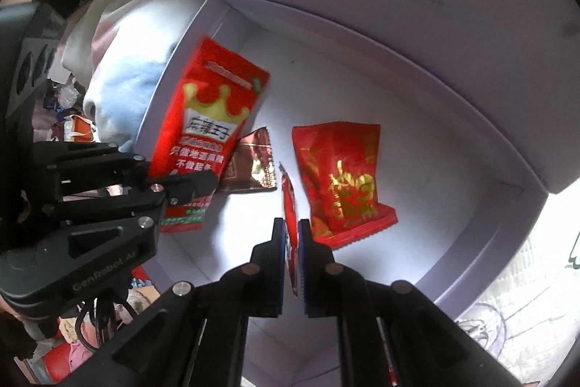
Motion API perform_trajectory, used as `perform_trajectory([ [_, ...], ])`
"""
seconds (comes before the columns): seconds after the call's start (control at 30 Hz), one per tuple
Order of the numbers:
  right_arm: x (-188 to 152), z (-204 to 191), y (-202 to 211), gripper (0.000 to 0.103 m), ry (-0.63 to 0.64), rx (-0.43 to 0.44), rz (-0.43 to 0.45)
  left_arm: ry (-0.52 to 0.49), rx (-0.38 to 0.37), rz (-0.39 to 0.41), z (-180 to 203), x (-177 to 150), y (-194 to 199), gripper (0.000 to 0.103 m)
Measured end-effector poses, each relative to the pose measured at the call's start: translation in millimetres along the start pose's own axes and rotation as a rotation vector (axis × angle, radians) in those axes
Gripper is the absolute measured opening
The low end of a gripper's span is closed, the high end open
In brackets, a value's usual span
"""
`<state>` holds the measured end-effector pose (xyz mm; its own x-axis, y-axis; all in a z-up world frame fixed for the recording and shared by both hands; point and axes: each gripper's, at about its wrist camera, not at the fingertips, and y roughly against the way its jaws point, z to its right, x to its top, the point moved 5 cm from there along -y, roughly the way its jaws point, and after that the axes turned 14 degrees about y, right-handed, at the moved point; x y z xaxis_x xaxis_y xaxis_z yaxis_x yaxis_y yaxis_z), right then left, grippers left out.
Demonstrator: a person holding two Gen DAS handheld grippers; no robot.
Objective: Organize objects
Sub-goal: 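Carry both packets into the white box and open both grippers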
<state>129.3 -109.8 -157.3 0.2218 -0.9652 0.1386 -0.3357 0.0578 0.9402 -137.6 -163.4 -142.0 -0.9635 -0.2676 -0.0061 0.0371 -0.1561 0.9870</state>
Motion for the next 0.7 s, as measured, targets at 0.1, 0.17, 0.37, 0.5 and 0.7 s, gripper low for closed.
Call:
perform_trajectory([
  [0.1, 0.9, 1.2, 3.4, 0.006, 0.006, -0.02, 0.009, 0.007, 0.014, 0.007, 0.3, 0.4, 3.1, 0.01],
  [0.17, 1.3, 2.1, 6.3, 0.006, 0.008, -0.029, 0.013, 0.019, 0.026, 0.003, -0.3, -0.1, 4.3, 0.011],
  [0.37, 0.1, 4.3, 18.0, 0.01, 0.018, -0.055, 0.022, 0.047, 0.052, 0.026, -0.8, -3.8, 16.4, 0.013],
  [0.5, -2.4, 3.9, 32.1, 0.011, 0.025, -0.066, 0.046, 0.071, 0.061, 0.052, 1.1, -8.3, 30.7, 0.025],
  [0.7, -9.4, 4.4, 57.6, 0.012, 0.033, -0.078, 0.076, 0.103, 0.06, 0.103, 9.3, -19.5, 54.4, 0.036],
])
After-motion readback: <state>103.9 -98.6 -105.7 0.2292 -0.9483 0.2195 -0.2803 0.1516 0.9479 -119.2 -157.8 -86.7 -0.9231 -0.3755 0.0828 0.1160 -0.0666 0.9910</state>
